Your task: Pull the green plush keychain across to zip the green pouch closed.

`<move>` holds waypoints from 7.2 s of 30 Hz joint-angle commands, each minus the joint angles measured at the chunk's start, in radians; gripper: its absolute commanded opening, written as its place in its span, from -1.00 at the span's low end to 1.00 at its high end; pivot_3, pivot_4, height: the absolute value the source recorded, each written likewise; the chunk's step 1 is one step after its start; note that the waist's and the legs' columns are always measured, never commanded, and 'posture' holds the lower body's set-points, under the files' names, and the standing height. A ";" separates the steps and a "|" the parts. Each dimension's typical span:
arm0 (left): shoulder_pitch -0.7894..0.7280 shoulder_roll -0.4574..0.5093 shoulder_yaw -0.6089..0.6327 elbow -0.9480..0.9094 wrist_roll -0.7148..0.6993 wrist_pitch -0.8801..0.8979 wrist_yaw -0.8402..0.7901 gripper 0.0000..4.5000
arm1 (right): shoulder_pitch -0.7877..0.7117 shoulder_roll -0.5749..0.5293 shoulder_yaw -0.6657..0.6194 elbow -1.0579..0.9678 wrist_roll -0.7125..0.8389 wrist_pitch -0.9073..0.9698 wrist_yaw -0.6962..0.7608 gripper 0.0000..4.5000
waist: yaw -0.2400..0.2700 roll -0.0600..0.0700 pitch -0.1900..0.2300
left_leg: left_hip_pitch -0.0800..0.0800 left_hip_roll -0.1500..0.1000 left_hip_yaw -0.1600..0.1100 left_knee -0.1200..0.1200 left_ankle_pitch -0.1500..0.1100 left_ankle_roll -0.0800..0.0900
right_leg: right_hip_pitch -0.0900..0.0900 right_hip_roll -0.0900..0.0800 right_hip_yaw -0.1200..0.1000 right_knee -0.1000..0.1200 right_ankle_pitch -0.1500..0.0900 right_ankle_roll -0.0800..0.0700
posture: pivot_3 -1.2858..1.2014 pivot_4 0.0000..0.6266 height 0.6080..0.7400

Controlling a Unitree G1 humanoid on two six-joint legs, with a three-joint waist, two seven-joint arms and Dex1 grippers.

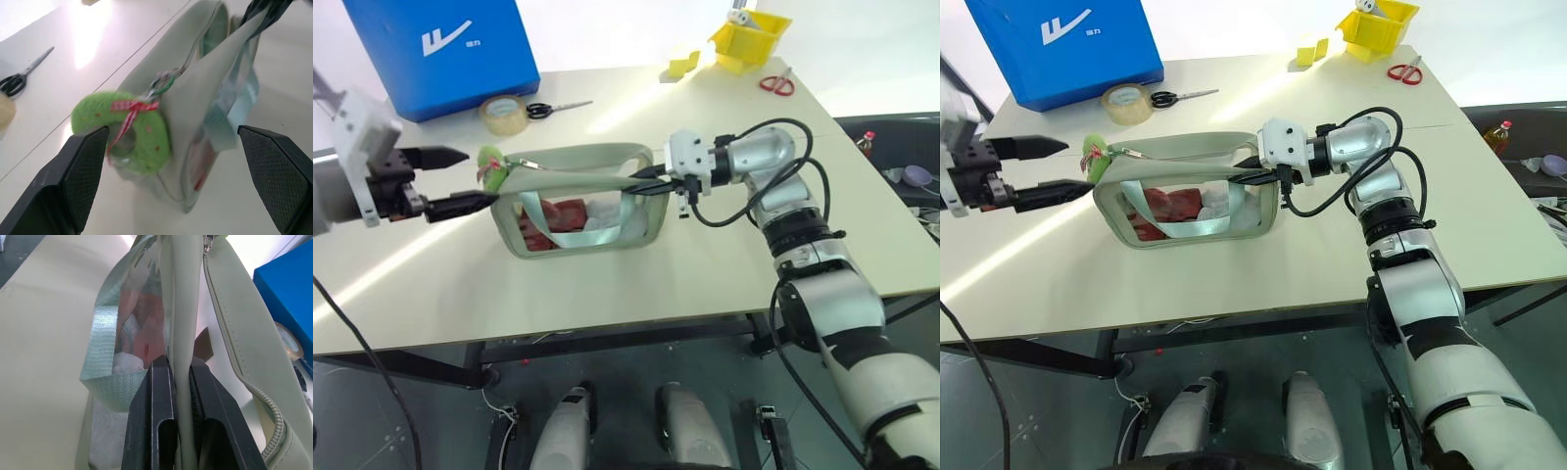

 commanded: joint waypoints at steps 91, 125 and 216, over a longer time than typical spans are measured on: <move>-0.425 -0.200 -0.109 0.206 0.082 -0.079 -0.024 -0.99 | 0.038 -0.052 0.019 -0.175 0.017 0.138 -0.088 -1.00 | 0.002 -0.001 -0.001 | 0.001 0.000 -0.001 0.002 0.000 0.000 | 0.002 0.001 0.000 0.000 0.000 0.000 | 0.03 -0.52 1.00; -0.141 -0.171 -0.215 0.095 0.240 -0.219 -0.068 0.87 | 0.014 -0.045 0.022 -0.160 0.009 0.139 -0.097 -1.00 | 0.004 -0.001 -0.001 | 0.003 0.002 0.000 0.001 0.001 -0.001 | 0.004 0.003 0.001 0.000 0.001 -0.001 | 0.03 -0.52 1.00; -0.144 -0.164 -0.286 0.161 0.312 -0.323 -0.069 -1.00 | 0.281 0.089 -0.254 -0.318 0.114 0.961 -1.003 -0.99 | -0.022 -0.007 -0.064 | 0.007 0.013 0.003 -0.003 0.004 -0.009 | 0.003 0.012 0.001 0.000 0.006 -0.008 | 0.03 -1.00 1.00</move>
